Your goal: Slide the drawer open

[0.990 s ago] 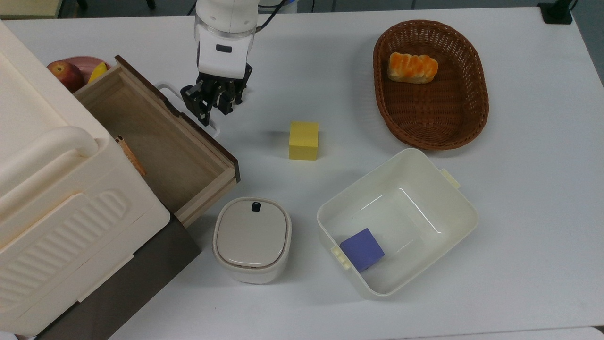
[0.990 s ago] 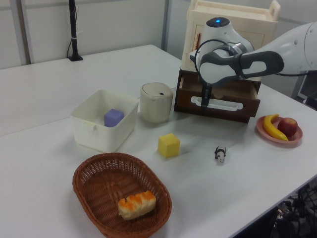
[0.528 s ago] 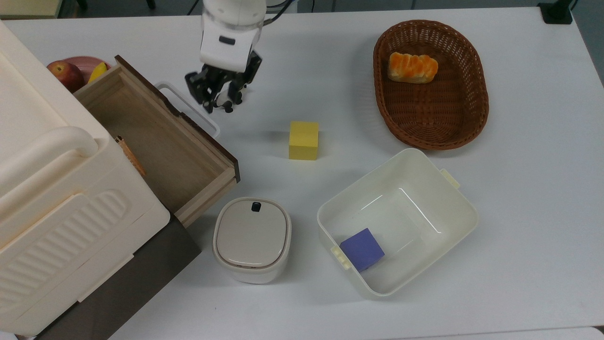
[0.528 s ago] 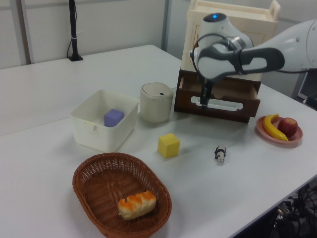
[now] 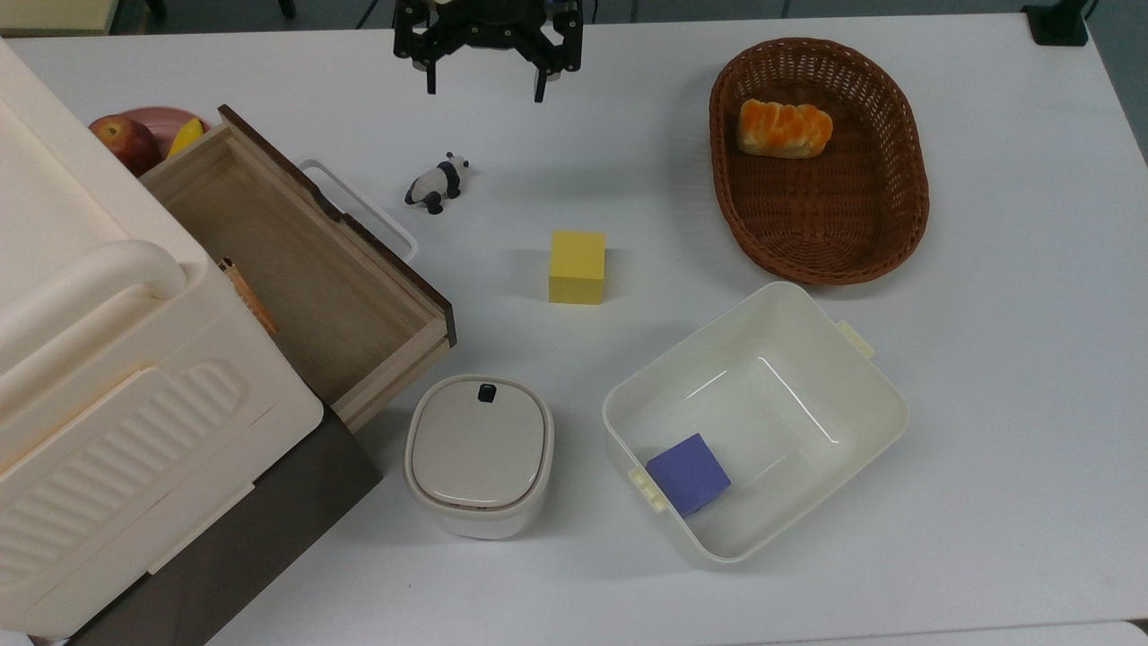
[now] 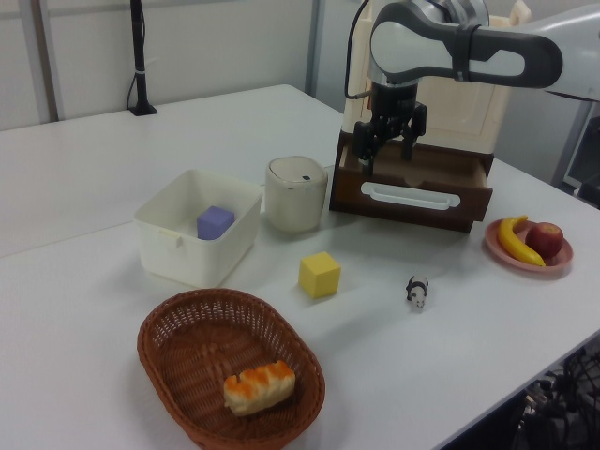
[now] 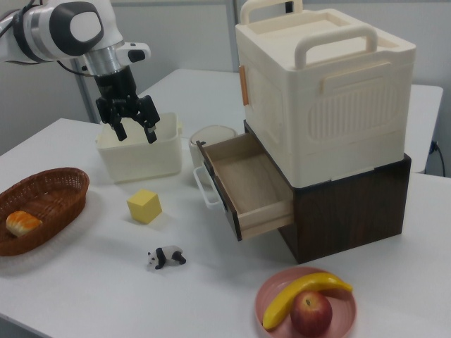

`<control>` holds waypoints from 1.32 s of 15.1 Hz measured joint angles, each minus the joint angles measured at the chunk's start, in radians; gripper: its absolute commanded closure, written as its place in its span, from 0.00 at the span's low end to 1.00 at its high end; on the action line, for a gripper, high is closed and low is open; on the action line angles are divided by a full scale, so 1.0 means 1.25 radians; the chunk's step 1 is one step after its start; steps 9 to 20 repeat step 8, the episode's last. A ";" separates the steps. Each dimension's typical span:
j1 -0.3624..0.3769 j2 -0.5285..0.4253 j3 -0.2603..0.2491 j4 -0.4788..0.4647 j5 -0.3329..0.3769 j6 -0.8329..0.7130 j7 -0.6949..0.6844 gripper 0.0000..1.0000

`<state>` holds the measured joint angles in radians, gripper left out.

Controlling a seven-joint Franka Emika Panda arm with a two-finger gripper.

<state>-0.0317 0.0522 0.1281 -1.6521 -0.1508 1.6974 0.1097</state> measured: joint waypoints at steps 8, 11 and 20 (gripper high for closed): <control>-0.003 -0.013 -0.043 0.010 0.051 0.000 0.025 0.00; -0.003 -0.013 -0.043 0.010 0.051 0.000 0.025 0.00; -0.003 -0.013 -0.043 0.010 0.051 0.000 0.025 0.00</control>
